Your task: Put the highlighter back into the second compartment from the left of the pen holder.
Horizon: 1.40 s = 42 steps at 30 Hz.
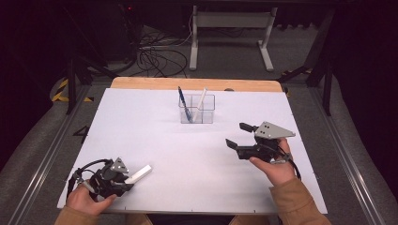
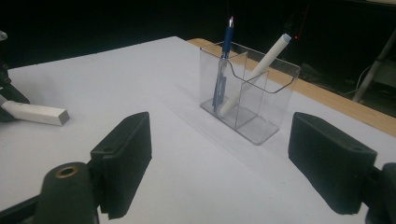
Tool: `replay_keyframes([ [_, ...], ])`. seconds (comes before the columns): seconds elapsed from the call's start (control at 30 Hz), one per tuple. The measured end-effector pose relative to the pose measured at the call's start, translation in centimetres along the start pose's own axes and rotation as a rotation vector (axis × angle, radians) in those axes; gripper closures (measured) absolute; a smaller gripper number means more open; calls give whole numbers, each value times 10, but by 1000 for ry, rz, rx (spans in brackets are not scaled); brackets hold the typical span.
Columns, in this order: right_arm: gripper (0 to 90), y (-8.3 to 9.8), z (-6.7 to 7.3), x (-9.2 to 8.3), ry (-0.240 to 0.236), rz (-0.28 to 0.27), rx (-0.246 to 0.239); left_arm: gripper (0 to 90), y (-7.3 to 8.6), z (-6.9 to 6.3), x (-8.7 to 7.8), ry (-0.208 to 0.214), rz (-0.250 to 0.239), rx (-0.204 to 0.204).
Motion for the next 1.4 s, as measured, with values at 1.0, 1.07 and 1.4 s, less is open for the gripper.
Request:
replay_keyframes([
  [1.0, 224, 1, 0, 1, -1, 1, 5, 652, -24, -7, -33, -14, -221, 21],
  [1.07, 224, 1, 0, 1, 0, 1, 4, 653, -26, -7, -37, -24, -239, 27],
  [1.4, 224, 1, -2, 0, 9, 1, 4, 652, -46, -8, -56, -17, -310, 34],
])
Point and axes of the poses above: each handheld gripper's, and its own axes: x roughly forward along the jaws, y roughly out of its underside, z roughly to its left, the point moved 7 cm from there along x, roughly forward along the jaws, and after that the axes turned 3 degrees about z, right-handed, at the moved point
